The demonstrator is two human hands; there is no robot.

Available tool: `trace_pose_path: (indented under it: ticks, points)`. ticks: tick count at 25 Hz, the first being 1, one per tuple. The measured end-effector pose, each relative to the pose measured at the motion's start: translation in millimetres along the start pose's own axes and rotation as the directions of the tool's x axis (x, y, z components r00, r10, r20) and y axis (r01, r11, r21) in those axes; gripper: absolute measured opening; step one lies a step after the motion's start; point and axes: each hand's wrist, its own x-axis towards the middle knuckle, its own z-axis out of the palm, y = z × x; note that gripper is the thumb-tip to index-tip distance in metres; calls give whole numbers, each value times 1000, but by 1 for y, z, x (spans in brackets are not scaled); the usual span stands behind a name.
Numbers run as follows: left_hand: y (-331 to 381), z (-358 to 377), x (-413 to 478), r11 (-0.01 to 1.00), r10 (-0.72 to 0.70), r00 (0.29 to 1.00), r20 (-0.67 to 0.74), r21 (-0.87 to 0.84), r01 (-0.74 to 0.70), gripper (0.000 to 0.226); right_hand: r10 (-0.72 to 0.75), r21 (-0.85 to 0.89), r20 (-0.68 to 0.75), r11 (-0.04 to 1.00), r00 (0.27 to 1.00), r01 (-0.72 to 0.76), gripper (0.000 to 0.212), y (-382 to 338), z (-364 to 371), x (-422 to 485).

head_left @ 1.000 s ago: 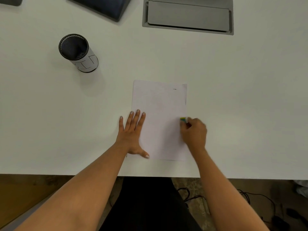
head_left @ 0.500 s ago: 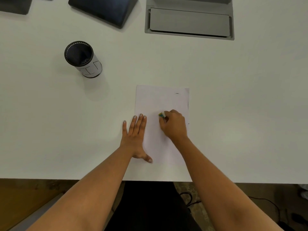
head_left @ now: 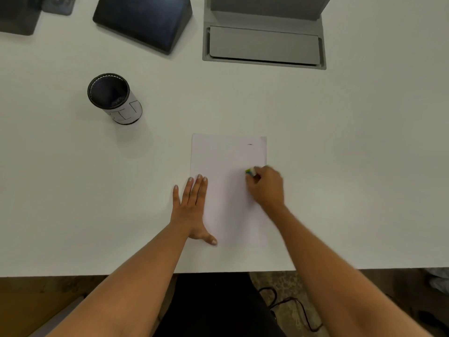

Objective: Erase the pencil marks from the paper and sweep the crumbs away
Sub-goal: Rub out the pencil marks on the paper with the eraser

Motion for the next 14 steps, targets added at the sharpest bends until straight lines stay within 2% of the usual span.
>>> trace_pose_path:
  ticks: [2, 4, 5, 8, 10, 11, 12, 14]
  points:
    - [1, 0, 1, 1000, -7, 1000, 11, 4, 7, 169, -109, 49, 182, 994, 977, 102, 24, -22, 21, -56]
    - [1, -3, 1, 1000, -13, 1000, 23, 5, 13, 169, -302, 66, 332, 952, 894, 298, 15, -22, 31, -91]
    - [1, -3, 0, 1000, -13, 1000, 26, 6, 13, 169, -325, 62, 319, 945, 890, 322, 14, -15, 28, -81]
    - [1, -4, 0, 1000, -10, 1000, 20, 9, 10, 168, -97, -12, 100, 995, 990, 99, 23, 8, 3, -10]
    - [1, -4, -1, 1000, -13, 1000, 28, 9, 13, 168, 32, 1, -18, 1000, 999, -31, 22, 14, -9, 15]
    - [1, -3, -1, 1000, -15, 1000, 27, 12, 14, 168, 45, 9, -46, 999, 998, -44, 19, 6, -9, 9]
    - [1, -3, -1, 1000, -16, 999, 30, 15, 16, 168, 26, 28, -28, 999, 999, -25, 17, -6, -4, -8]
    - [2, -5, 0, 1000, -18, 999, 36, 14, 18, 168, -137, 77, 177, 989, 975, 126, 14, -29, 13, -64]
